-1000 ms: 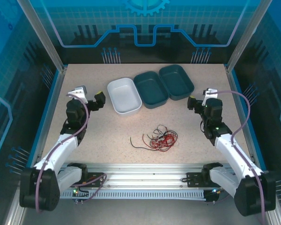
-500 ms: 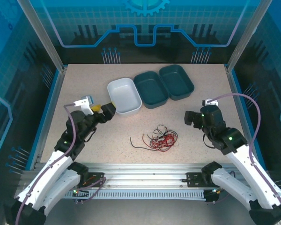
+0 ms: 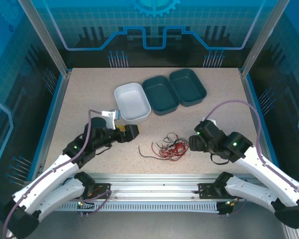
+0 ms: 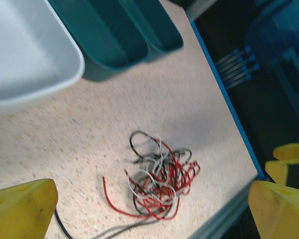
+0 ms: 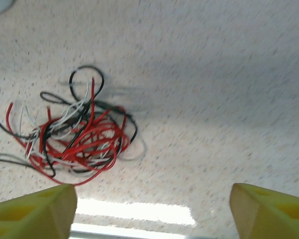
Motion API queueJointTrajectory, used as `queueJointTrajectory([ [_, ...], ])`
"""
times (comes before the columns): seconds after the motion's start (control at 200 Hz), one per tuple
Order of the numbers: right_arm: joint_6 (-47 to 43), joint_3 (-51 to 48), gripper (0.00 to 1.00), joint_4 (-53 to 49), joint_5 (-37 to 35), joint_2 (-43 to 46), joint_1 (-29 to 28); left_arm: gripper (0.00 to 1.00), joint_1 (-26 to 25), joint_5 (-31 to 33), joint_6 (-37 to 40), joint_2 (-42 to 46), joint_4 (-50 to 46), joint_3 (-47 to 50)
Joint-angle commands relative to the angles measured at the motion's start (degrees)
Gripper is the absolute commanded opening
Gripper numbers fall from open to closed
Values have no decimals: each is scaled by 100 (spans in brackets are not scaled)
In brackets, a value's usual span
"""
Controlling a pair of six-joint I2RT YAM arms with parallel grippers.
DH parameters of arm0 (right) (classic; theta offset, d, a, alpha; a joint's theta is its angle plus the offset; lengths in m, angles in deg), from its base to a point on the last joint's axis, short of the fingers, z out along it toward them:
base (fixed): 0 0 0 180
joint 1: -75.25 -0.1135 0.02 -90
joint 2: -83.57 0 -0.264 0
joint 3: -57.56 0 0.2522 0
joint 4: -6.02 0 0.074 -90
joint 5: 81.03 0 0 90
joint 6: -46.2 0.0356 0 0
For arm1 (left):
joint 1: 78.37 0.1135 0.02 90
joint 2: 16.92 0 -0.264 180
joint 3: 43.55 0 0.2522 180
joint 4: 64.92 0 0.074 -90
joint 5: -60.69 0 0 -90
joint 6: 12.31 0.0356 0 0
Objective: Untangle the cables
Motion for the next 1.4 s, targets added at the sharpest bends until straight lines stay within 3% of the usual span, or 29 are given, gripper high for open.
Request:
queueJointTrajectory([
  [0.0, 656, -191, 73, -80, 360, -241, -247, 99, -409, 191, -65, -232, 172, 181],
  [0.23, 981, -675, 62, 1025, 699, -746, -380, 99, -741, -56, -515, -1158, 1340, 494],
  [0.375, 1187, -949, 53, 1643, 958, -898, -63, 98, -827, -113, -558, -1779, 1776, 443],
  [0.61, 1438, -1339, 43, 2386, 1603, -1018, 507, 74, -945, -207, -370, -2759, 2020, 134],
  [0.881, 1588, -1458, 49, 2905, 1864, -1489, 518, 71, -1145, -490, -312, -3685, 2566, -87],
  [0.986, 1612, -1485, 48, 3163, 2042, -1744, 503, 66, -1207, -489, -312, -4006, 2661, -188],
  [1.291, 1438, -1092, 26, 2935, 1993, -1928, 420, 44, -1222, -802, -413, -4862, 3349, -458],
  [1.396, 1382, -839, 20, 2703, 1963, -1890, 362, 28, -1220, -802, -400, -5094, 3458, -624],
])
